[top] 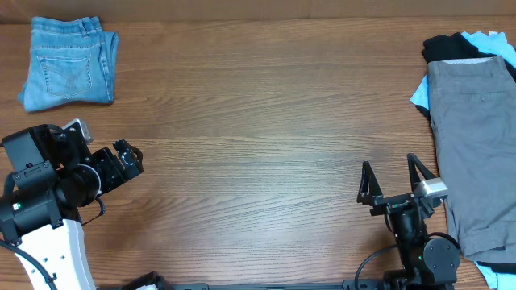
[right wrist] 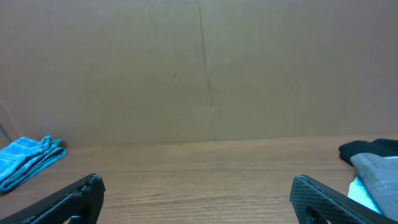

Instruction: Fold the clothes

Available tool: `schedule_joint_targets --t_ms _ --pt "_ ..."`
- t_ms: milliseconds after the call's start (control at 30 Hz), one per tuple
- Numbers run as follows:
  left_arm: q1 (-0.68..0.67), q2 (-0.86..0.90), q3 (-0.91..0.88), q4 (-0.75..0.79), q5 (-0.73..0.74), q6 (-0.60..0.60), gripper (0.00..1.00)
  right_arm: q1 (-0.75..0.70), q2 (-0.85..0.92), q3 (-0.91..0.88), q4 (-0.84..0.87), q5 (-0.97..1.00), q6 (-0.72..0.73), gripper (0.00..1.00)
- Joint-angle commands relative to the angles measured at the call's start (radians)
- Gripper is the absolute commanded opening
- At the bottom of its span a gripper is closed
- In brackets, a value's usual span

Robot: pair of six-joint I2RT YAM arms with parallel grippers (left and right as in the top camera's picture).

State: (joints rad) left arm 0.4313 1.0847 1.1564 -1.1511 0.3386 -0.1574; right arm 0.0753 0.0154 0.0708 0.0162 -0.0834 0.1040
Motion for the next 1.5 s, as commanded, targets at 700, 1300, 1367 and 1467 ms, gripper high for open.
schedule_joint_targets --t_ms 700,1300,1367,1467 --pt "-0.006 0.002 -0.003 0.003 -0.006 -0.007 1.00 -0.019 -0.013 -0.063 -0.094 0.011 -0.052 1.00" --pt "-0.006 -0.006 -0.003 0.003 -0.006 -0.007 1.00 -0.019 -0.013 -0.063 -0.094 0.011 -0.052 1.00" --pt "-0.006 -0.016 -0.003 0.003 -0.006 -0.007 1.00 -0.019 -0.013 -0.063 -0.094 0.011 -0.052 1.00" --pt "-0.006 -0.038 -0.003 -0.001 -0.008 -0.006 1.00 -0.019 -0.013 -0.063 -0.094 0.011 -0.052 1.00"
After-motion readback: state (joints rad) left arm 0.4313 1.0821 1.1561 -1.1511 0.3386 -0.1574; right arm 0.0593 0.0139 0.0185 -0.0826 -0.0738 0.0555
